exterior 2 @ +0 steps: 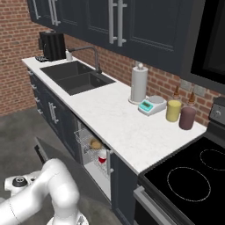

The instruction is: Pick up the cup and bowl from the counter, place them in the dishwasher, and close the dishwasher door.

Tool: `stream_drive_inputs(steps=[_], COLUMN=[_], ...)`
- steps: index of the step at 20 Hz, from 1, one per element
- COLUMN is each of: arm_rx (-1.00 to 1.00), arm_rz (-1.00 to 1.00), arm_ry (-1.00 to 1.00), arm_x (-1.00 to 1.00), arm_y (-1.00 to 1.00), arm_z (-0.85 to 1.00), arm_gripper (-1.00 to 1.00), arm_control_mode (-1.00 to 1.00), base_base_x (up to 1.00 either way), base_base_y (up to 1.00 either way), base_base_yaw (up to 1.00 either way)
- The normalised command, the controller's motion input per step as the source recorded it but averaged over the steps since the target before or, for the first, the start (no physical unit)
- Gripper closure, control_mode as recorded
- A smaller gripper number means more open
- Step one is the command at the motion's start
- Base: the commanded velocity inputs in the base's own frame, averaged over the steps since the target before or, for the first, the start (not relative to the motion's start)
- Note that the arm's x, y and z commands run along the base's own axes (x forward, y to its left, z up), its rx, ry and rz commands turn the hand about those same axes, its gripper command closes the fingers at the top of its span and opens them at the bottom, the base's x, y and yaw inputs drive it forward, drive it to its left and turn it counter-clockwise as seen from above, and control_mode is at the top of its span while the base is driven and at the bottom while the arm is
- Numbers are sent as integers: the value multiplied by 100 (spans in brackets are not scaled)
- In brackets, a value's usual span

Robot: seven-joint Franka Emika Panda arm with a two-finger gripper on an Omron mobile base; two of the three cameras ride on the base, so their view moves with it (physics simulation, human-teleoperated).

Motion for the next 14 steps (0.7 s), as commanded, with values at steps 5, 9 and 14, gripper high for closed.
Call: stream_drive_inputs(steps=[5,9,14], arm_rx=[-20,-5,1], arm_rz=[-27,-15,-2], arm_ry=[-26,-33,-36], arm_x=[98,100,100], arm_y=[-95,-99,-100], arm_z=[-22,-5,0], arm_gripper=[-100,-100,-100], arm_control_mode=[-100,-100,-100], base_base_x=[0,0,0], base_base_y=[0,0,0], base_base_yaw=[0,0,0])
